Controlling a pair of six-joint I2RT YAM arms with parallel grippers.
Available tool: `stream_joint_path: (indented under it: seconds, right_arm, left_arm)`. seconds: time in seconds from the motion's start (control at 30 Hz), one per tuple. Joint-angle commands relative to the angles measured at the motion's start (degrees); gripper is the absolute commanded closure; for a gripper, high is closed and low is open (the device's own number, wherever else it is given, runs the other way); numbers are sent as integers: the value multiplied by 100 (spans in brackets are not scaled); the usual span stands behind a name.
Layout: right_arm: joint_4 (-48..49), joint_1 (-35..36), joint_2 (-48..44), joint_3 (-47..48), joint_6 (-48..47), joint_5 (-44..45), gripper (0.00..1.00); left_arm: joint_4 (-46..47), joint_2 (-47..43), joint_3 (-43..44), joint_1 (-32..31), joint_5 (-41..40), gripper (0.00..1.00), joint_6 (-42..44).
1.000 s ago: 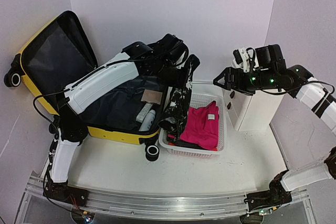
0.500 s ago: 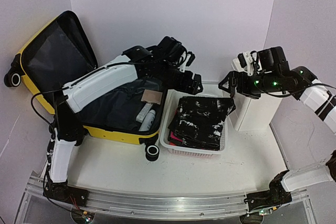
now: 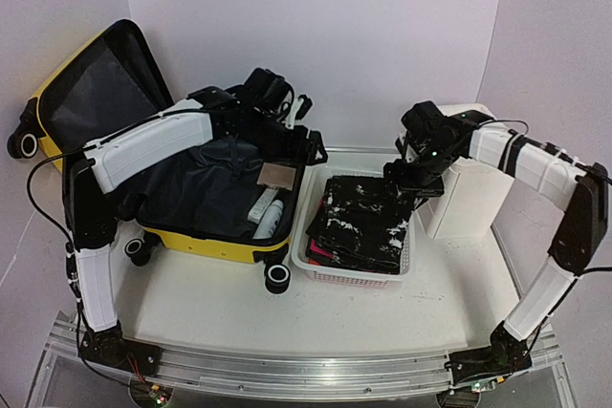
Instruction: Open, take out, and arrange the luggage
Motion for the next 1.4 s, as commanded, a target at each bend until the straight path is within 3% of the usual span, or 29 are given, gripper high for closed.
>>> stream_joint_path:
  seconds: [0.0, 0.1, 0.27, 0.47, 0.73, 0.93, 1.07, 1.13, 1.17, 1.27, 1.37]
  right_arm:
    - [-167, 1, 507, 499, 366, 1404, 17]
    - [83, -75, 978, 689, 458, 1460, 23]
    - [479, -234, 1451, 961, 530, 1389, 53]
    - [713, -246, 2150, 1140, 593, 1123, 55]
    - [1274, -17, 2798, 640, 868, 550, 56]
    - [1112, -124, 2285, 791, 389, 736, 50]
    - [988, -180, 1926, 665, -135, 167, 31]
    - [861, -157, 1910, 609, -501, -228, 29]
    - [795, -24, 1802, 570, -733, -117, 28]
    - [418, 463, 1276, 542, -1189, 220, 8]
    - [-597, 511, 958, 607, -960, 421, 5]
  left_arm:
    - [270, 56, -148, -69, 307, 16, -10]
    - [332, -70, -466, -70, 278, 16, 6]
    - [438, -346, -1049, -61, 62, 16, -26]
    - [579, -570, -1540, -20, 25, 16, -124]
    - [649, -828, -1839, 53, -148, 15, -125]
    - [670, -909, -1941, 70, -215, 15, -130]
    - [679, -1054, -2079, 71, -300, 13, -73]
    - [687, -1078, -2112, 76, -338, 12, -4]
    - [684, -1083, -2114, 73, -352, 12, 18]
    - [684, -1167, -2152, 80, -397, 11, 9]
    - [697, -1179, -2145, 86, -465, 10, 51]
